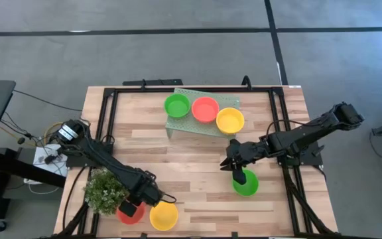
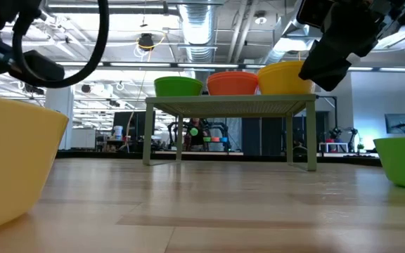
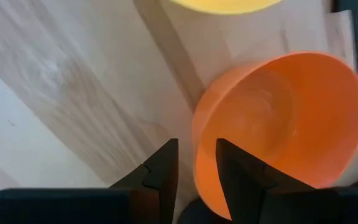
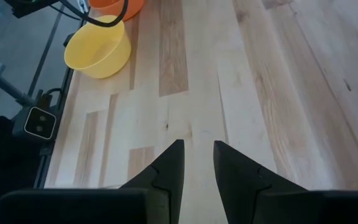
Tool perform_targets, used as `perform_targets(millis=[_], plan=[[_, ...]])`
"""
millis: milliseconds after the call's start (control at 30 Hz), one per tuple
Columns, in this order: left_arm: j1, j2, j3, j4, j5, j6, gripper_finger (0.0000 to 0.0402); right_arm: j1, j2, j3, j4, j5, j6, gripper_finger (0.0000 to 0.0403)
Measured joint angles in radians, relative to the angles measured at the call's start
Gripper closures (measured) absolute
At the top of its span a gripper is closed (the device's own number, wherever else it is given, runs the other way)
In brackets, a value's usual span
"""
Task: Pick & Place Mini bowls
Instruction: Stack the orange bowl on top of the orange bowls on the shelf
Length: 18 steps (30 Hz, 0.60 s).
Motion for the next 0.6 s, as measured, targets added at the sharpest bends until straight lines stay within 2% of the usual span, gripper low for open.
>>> perform_targets(millis=[233, 500, 600], plan=[[0.002, 0.000, -0.004, 0.017, -0.077, 0.000, 0.0301, 0.000, 0.000, 0.000, 0.000, -0.001, 0.000, 0.0321], [0.003, 0.000, -0.004, 0.027, -0.083, -0.003, 0.0355, 0.000, 0.000, 0.000, 0.000, -0.001, 0.001, 0.0321], [0.008, 0.000, -0.004, 0.031, -0.123, -0.004, 0.0375, 0.000, 0.000, 0.000, 0.000, -0.001, 0.002, 0.0321]])
